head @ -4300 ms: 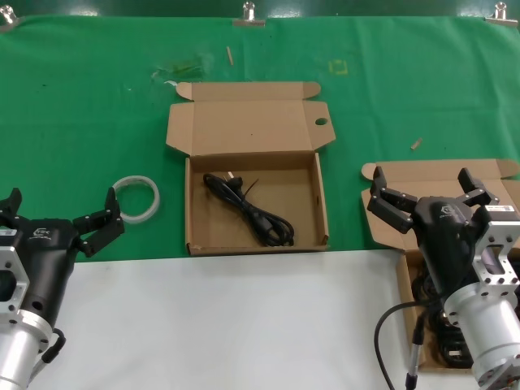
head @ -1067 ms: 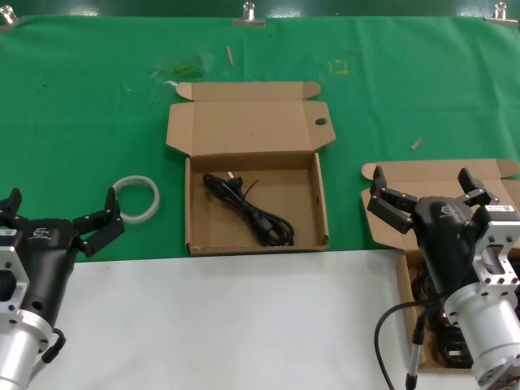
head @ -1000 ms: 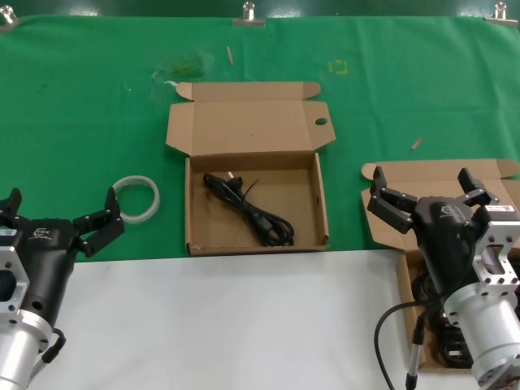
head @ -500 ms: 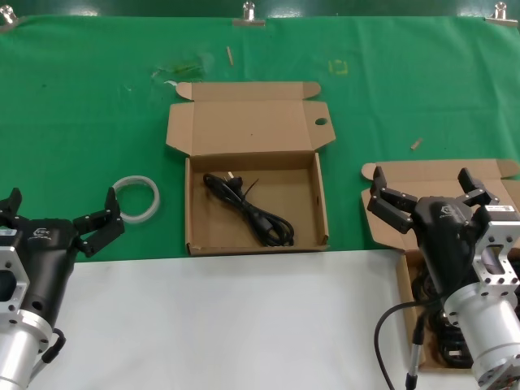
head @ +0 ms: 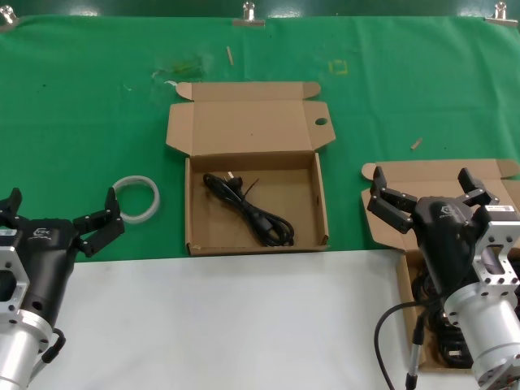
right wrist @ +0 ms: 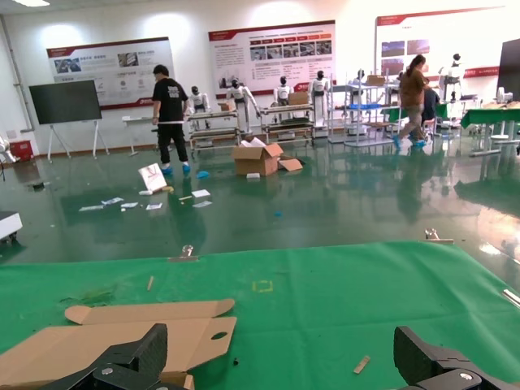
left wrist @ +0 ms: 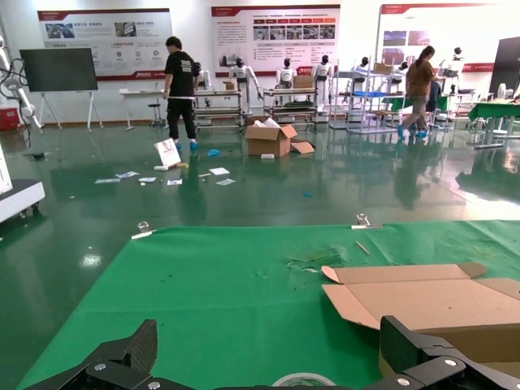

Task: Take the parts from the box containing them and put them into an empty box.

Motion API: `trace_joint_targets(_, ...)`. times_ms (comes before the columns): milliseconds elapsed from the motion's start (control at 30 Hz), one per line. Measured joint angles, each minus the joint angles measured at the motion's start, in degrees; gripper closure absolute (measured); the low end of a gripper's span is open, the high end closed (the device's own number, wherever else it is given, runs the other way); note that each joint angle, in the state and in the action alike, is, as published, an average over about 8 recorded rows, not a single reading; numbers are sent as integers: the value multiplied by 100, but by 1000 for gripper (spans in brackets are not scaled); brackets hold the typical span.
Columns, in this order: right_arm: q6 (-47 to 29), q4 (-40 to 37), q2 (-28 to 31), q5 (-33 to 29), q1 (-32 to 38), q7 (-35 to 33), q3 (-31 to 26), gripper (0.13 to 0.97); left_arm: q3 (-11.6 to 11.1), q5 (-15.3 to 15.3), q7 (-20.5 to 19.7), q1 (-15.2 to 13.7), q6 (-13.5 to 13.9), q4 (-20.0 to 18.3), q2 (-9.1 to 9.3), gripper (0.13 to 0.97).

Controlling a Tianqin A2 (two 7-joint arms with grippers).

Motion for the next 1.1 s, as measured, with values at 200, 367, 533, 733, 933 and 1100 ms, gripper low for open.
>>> trace_joint_targets(200,0,0,0,0,0,0,0,129,0,0,0,0,0,0,0,132)
trace_joint_targets(367,0,0,0,0,0,0,0,129,0,0,0,0,0,0,0,132)
trace_joint_targets(533,0,0,0,0,0,0,0,129,0,0,0,0,0,0,0,132)
trace_joint_targets(733,0,0,0,0,0,0,0,129,0,0,0,0,0,0,0,132)
trace_joint_targets(933,0,0,0,0,0,0,0,129,0,0,0,0,0,0,0,132)
trace_joint_targets(1100,0,0,0,0,0,0,0,129,0,0,0,0,0,0,0,132)
